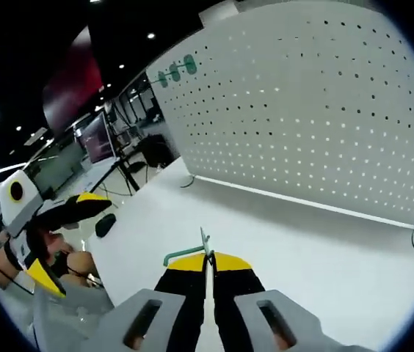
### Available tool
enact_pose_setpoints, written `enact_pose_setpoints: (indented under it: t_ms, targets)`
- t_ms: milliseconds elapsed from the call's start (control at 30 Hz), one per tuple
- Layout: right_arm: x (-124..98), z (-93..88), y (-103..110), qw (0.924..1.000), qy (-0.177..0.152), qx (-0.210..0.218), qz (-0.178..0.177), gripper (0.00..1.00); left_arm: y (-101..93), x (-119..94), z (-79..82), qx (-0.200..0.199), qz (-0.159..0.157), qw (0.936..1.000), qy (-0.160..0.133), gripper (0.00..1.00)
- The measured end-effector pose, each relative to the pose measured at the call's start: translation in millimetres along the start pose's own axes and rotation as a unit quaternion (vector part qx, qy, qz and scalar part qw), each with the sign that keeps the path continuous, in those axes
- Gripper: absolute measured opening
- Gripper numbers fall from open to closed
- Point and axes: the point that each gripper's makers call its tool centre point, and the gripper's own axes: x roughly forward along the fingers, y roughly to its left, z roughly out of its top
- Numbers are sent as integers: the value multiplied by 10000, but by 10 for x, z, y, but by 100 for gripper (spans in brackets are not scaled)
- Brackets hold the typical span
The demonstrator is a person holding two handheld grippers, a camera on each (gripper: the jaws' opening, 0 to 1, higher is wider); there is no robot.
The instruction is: Insert the hook assembly into the mounting plate slot until the hook locks in place.
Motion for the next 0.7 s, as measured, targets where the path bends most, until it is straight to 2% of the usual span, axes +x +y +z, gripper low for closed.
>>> enact_pose_setpoints:
  t_ms: [100,333,500,667,700]
  targets:
    - [-65,-19,67,10000,36,63,23,1,-46,-1,10,-106,-95,9999,-26,71]
    - [-151,0,228,9999,61,140,68,1,-108,-32,22,109,-179,9998,15,61]
    - [-188,45,359,9998,71,165,130,1,-124,-76,-7,388,-197,9989,182,55]
    - [-205,78,493,9993,125,235,263,1,-99,-98,-33,345,-221,9988,278,47]
    - [-205,81,506,9993,134,228,266,1,-100,-105,-32,475,-234,9982,292,46]
